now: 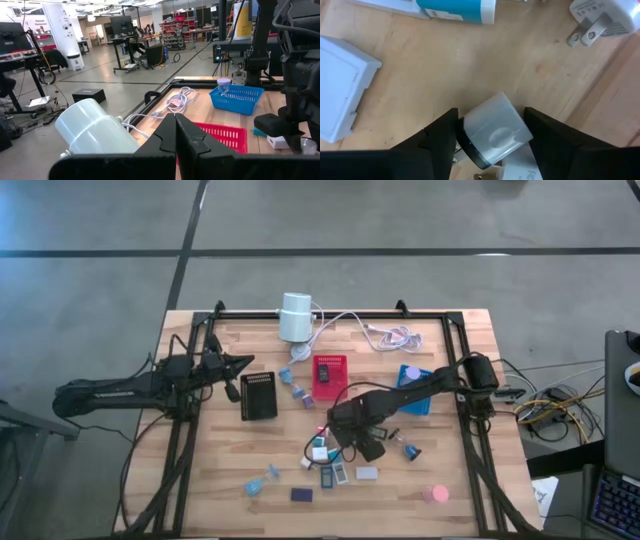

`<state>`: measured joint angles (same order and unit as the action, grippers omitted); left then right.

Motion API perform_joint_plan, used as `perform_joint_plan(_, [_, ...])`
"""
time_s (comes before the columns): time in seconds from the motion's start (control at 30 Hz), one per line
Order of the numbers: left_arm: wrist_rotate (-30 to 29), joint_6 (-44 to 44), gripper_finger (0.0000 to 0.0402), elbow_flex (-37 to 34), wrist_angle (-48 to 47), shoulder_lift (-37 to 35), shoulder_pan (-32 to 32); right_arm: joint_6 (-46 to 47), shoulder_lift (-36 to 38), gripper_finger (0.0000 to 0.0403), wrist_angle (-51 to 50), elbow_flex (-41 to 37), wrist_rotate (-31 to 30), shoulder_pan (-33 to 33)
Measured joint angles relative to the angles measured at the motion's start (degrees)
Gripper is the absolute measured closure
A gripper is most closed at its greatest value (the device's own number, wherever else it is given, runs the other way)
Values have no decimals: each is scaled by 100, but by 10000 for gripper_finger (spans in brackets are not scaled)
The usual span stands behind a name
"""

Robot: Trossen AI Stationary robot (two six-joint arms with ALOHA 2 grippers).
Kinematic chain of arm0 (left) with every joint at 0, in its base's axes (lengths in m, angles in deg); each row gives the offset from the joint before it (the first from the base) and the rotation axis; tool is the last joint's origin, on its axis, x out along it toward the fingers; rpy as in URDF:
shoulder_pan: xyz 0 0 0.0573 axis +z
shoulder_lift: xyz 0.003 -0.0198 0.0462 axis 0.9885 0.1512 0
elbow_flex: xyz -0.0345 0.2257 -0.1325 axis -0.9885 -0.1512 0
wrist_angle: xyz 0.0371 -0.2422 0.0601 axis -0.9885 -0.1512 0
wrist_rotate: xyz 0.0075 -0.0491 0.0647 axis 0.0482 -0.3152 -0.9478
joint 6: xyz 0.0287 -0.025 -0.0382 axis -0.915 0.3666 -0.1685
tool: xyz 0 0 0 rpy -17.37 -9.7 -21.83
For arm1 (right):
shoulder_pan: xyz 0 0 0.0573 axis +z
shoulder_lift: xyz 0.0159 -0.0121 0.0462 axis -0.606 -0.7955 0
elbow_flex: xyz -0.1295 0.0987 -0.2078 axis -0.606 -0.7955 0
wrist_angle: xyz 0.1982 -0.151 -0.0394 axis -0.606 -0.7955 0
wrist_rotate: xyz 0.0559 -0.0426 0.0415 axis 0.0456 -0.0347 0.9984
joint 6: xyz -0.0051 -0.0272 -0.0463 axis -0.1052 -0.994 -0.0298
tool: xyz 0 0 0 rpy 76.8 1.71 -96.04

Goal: Pick & Place Office items
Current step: Put the right black charger adapter into the black basket

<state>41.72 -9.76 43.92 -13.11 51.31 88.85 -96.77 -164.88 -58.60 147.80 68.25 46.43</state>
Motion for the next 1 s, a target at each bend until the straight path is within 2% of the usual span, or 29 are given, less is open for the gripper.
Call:
perform_joint_plan(0.33, [-2,-2,401,-2,0,0,0,178,159,209,-102,37,-3,-2])
perform_joint_plan(0.57, [-1,-2,401,-2,-2,0,0,326,968,209,216,-2,361,-132])
perform_joint_plan(0.77, [0,-2,401,-2,-50,0,0,535,2129,209,1615,-565,906,-417])
perform_joint_plan(1.0, [-2,-2,401,-2,-66,0,2,1040,3983,208,3890,-2159,893,-860])
